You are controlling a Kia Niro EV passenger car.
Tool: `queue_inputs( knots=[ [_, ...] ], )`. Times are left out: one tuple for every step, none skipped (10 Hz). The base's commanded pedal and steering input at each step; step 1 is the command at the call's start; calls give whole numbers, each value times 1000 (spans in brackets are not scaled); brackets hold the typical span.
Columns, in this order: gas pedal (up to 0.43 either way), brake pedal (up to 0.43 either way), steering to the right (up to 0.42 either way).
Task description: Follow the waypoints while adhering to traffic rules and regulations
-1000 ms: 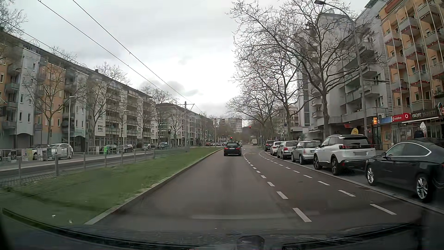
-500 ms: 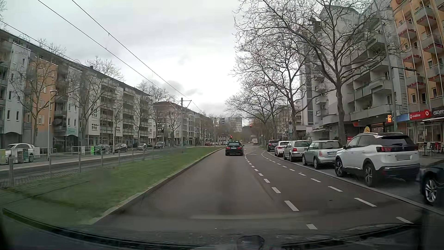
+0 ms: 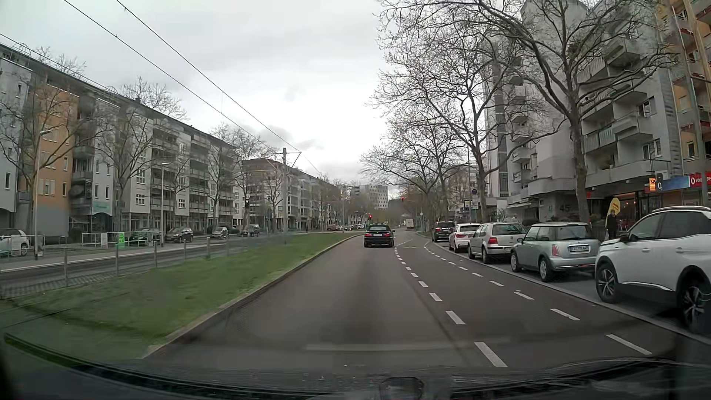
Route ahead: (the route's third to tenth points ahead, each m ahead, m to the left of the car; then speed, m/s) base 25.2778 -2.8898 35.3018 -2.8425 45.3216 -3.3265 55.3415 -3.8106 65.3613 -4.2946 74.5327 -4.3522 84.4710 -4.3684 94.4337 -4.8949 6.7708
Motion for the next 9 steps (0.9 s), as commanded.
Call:
queue_inputs(
  knots=[
    [138,0,2],
    [138,0,1],
    [130,0,1],
    [118,0,2],
    [110,0,2],
    [110,0,1],
    [110,0,1],
    [110,0,3],
    [110,0,3]
  ],
)
